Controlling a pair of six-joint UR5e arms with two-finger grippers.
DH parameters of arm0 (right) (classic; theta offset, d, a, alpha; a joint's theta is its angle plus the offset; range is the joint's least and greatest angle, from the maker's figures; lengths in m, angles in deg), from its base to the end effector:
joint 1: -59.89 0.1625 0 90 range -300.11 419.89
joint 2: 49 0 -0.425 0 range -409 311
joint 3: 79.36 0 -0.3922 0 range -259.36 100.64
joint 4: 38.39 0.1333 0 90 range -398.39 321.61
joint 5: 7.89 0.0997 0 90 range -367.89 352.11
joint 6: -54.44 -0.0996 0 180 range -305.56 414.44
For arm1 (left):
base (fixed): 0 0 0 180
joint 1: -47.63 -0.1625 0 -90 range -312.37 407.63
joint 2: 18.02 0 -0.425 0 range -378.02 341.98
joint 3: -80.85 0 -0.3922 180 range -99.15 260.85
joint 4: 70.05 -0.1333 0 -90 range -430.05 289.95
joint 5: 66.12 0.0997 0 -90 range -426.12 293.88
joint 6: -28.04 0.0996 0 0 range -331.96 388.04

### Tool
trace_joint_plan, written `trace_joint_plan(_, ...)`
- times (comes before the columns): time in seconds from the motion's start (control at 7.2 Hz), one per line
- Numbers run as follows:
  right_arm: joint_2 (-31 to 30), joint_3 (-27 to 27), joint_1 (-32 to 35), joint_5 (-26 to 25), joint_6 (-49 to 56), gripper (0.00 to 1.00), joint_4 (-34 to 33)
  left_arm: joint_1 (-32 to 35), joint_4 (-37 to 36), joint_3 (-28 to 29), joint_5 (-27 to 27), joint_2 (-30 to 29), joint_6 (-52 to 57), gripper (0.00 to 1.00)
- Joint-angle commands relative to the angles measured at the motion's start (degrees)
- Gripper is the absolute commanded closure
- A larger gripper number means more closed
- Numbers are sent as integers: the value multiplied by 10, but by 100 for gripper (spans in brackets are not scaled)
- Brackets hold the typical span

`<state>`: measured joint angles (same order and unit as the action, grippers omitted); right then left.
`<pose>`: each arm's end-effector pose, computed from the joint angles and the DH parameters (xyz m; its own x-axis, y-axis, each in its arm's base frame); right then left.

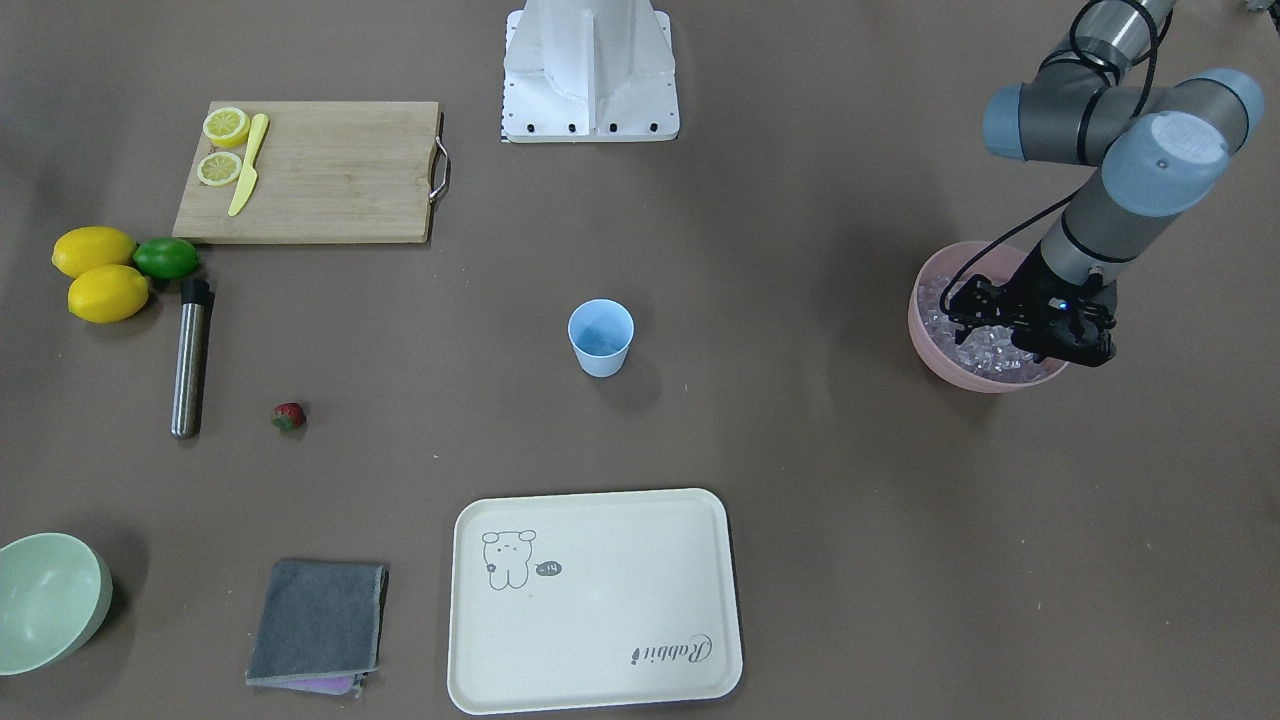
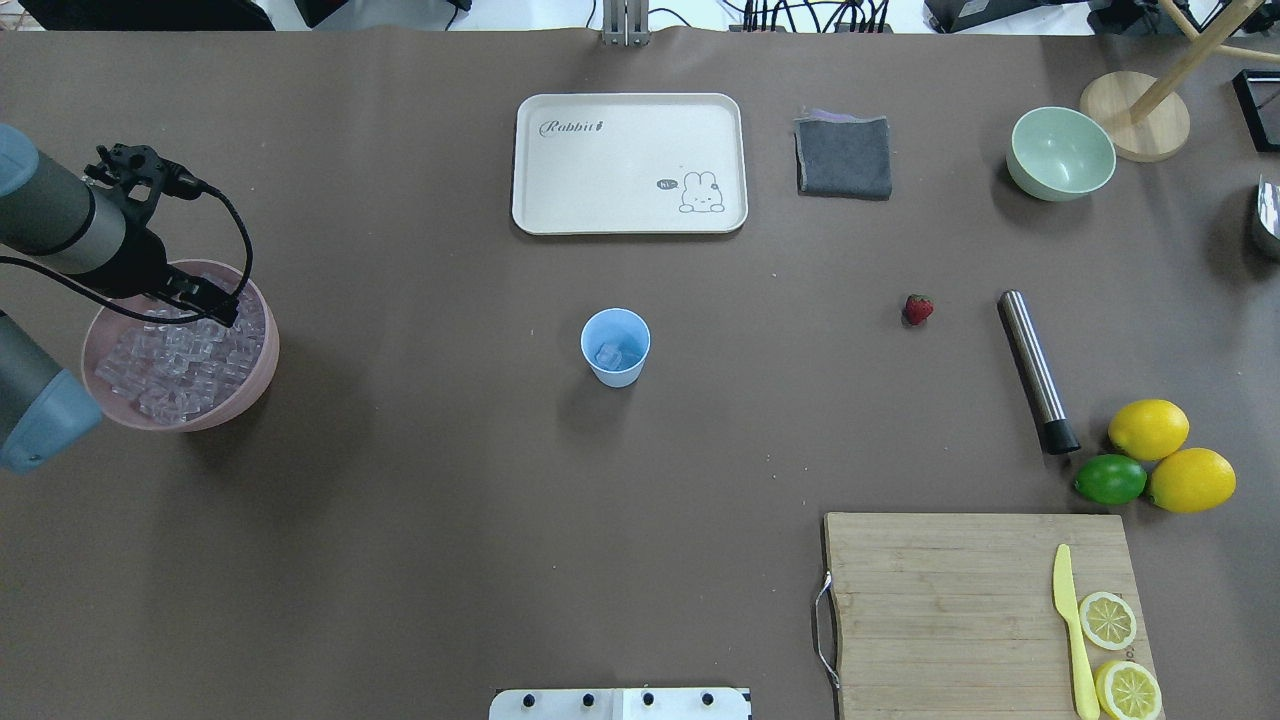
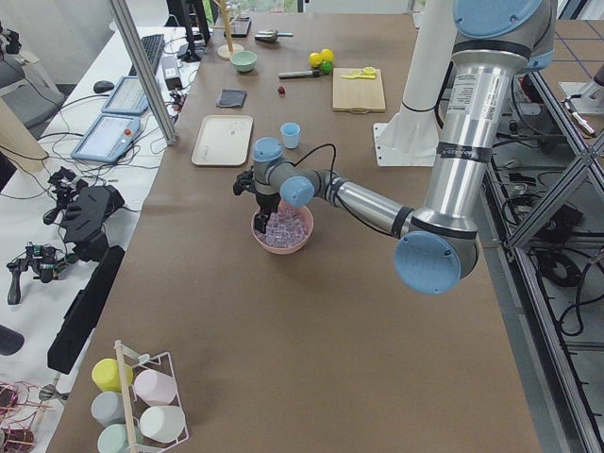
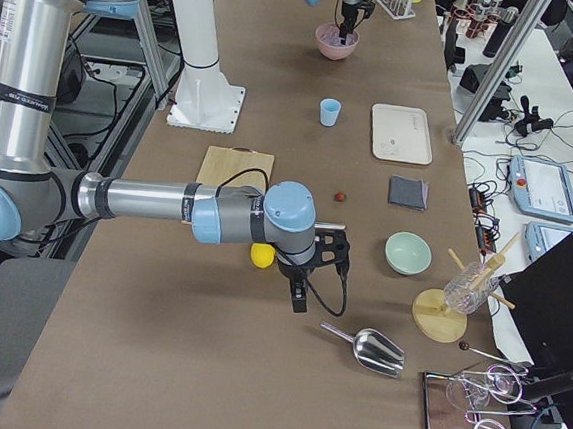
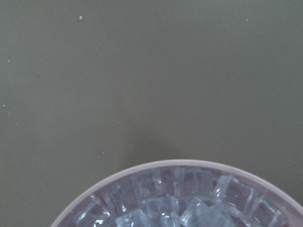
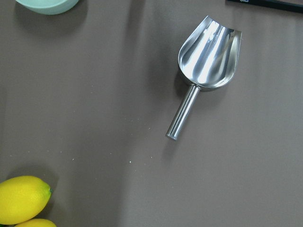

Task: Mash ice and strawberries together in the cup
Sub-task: 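Lower the left gripper into the ice and close on a cube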

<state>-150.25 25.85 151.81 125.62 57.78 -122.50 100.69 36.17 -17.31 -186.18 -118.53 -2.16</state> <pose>0.0787 -0.4165 0.6064 0.7295 -0.1506 0.6672 0.0095 0.9776 0.2103 0.2820 -0.5138 0.4685 0.6970 0.3177 -0.6428 -0.1647 0.9435 0.2877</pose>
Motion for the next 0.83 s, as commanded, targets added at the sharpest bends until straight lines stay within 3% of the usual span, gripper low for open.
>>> trace_joint_plan(0.0,0,0,0,0,0,0,0,-1,27,16,0,-3,-23,3)
trace_joint_plan(0.42,1,0,0,0,0,0,0,-1,58,33,-1,-5,-24,3)
trace_joint_plan(0.56,0,0,0,0,0,0,0,-1,58,31,-9,-5,-24,9)
trace_joint_plan(0.69,0,0,0,0,0,0,0,0,58,30,-24,-5,-23,29)
